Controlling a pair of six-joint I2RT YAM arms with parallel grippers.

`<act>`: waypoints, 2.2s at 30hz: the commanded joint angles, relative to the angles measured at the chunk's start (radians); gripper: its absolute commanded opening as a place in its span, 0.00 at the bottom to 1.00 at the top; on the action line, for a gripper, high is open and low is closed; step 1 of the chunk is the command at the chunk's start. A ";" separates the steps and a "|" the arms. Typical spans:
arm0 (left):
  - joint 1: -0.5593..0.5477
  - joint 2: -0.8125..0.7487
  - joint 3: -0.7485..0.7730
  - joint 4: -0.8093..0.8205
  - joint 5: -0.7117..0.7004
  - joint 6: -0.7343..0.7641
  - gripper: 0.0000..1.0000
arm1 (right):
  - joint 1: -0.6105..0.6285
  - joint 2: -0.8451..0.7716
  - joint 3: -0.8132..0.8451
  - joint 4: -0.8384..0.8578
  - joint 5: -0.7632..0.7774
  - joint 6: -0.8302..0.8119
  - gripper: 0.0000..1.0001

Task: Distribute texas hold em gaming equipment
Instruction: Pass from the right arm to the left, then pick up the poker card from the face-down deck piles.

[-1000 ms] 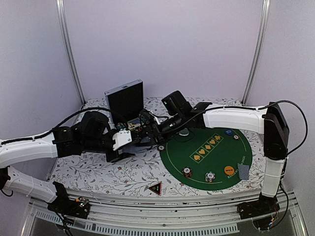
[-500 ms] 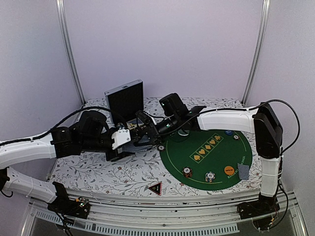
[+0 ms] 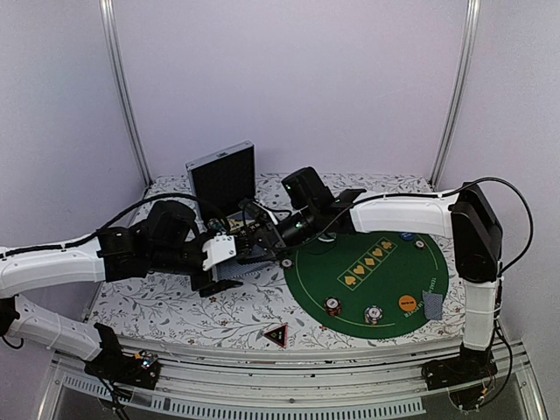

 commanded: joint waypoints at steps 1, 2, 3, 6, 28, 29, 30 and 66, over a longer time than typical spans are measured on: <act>0.011 0.009 0.010 0.002 0.010 -0.012 0.78 | 0.014 -0.020 0.027 -0.013 -0.014 -0.034 0.02; 0.010 0.009 0.010 0.002 0.011 -0.011 0.75 | 0.015 -0.022 0.027 -0.015 -0.012 -0.036 0.02; 0.010 0.007 0.010 0.003 0.012 -0.011 0.73 | 0.014 -0.023 0.027 -0.017 -0.006 -0.037 0.03; 0.010 -0.001 0.012 0.008 0.027 -0.014 0.70 | 0.014 -0.027 0.027 -0.024 0.018 -0.043 0.06; 0.010 -0.017 0.010 0.000 0.052 -0.008 0.59 | -0.013 -0.143 0.014 -0.130 0.190 -0.092 0.65; 0.010 -0.017 0.010 0.000 0.050 -0.007 0.59 | -0.014 -0.156 0.009 -0.147 0.205 -0.099 0.65; 0.010 -0.017 0.010 -0.001 0.048 -0.008 0.59 | -0.018 -0.169 0.000 -0.158 0.217 -0.103 0.66; 0.011 -0.010 0.010 -0.002 0.043 -0.008 0.59 | -0.038 -0.179 -0.050 -0.240 0.184 -0.094 0.03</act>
